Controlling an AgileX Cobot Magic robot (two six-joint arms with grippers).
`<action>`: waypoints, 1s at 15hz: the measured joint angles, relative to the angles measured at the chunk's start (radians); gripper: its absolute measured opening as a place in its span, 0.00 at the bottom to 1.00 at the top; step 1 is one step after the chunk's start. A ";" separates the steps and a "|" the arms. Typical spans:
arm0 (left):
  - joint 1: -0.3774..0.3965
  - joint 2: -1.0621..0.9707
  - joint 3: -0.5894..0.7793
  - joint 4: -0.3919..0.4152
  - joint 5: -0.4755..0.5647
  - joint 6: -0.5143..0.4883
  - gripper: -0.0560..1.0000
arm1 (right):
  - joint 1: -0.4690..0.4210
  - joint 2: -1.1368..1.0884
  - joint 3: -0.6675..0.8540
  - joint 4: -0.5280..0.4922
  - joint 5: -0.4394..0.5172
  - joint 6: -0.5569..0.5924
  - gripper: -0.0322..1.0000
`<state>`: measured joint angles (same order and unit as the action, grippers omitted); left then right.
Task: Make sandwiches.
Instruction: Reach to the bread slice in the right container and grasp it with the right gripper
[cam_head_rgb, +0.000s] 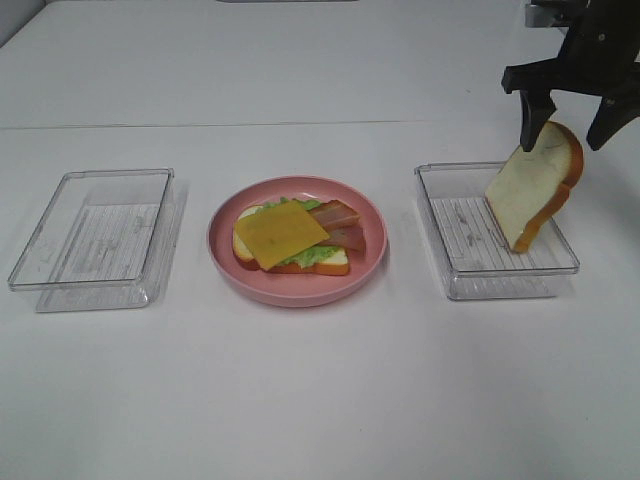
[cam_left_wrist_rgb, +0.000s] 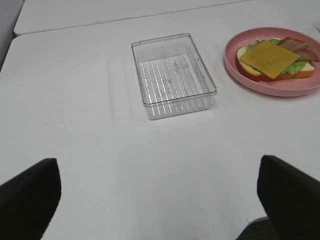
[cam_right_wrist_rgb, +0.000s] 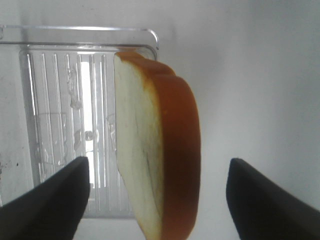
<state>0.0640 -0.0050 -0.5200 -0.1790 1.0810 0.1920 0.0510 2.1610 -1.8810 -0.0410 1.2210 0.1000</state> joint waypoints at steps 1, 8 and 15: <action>0.000 0.000 0.000 0.000 0.000 0.000 0.99 | 0.000 0.029 -0.028 0.000 -0.001 -0.005 0.75; 0.000 0.000 0.000 0.000 0.000 0.000 0.99 | 0.000 0.122 -0.060 0.093 -0.001 -0.044 0.70; 0.000 0.000 0.000 0.000 0.000 0.000 0.99 | 0.000 0.122 -0.060 0.105 -0.001 -0.043 0.25</action>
<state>0.0640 -0.0050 -0.5200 -0.1790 1.0810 0.1920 0.0510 2.2830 -1.9410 0.0640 1.2200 0.0570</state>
